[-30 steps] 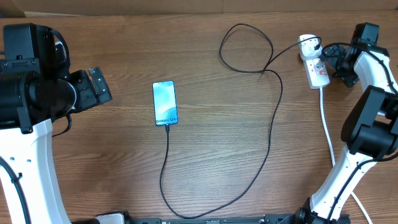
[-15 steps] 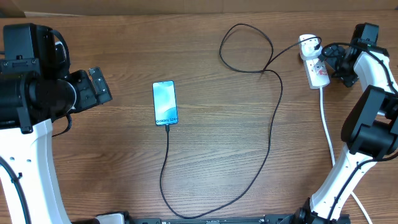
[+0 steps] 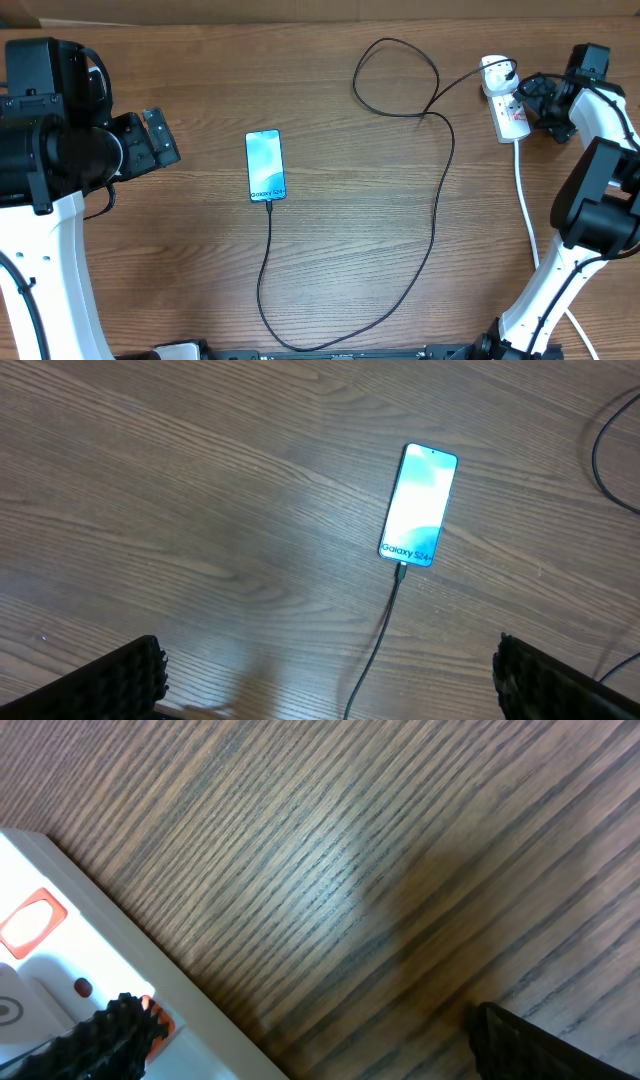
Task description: Plug charger to phone and switch on socket
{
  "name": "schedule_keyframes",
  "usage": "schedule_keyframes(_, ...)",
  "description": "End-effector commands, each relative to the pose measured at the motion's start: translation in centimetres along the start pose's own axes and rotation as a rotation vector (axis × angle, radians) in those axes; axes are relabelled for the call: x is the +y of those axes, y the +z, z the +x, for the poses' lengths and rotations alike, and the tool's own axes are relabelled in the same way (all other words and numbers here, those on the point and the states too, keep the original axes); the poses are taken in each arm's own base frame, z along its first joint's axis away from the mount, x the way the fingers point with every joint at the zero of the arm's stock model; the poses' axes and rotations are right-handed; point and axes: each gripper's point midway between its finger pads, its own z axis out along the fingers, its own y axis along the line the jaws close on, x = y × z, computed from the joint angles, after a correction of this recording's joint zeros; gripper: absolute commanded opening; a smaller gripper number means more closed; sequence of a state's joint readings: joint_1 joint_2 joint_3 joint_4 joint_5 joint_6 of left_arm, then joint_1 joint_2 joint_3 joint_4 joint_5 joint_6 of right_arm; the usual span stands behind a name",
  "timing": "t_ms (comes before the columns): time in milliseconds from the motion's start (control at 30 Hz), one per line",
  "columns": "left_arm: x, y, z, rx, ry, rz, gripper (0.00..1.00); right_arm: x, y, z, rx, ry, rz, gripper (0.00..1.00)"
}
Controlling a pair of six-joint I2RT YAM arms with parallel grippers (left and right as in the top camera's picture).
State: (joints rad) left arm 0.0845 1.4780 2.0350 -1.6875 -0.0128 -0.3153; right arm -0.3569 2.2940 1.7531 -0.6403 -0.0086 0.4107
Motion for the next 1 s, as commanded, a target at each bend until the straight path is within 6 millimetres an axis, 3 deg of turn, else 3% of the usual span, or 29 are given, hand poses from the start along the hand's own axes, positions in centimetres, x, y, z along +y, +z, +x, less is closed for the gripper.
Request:
schedule_keyframes(0, 0.2, 0.4, 0.0, 0.01, -0.003, -0.017, 1.0, 0.4, 1.1, 2.3, 0.069, -0.03, -0.03, 1.0)
schedule_keyframes(233, 0.2, 0.4, 0.0, 0.01, -0.003, -0.017, 1.0, 1.6, 1.0, 2.6, 0.092, -0.054, -0.099, 1.0)
schedule_keyframes(967, 0.2, 0.4, 0.0, 0.01, -0.003, -0.017, 1.0, 0.8, 0.9, 3.6, 0.129, -0.064, -0.067, 1.0)
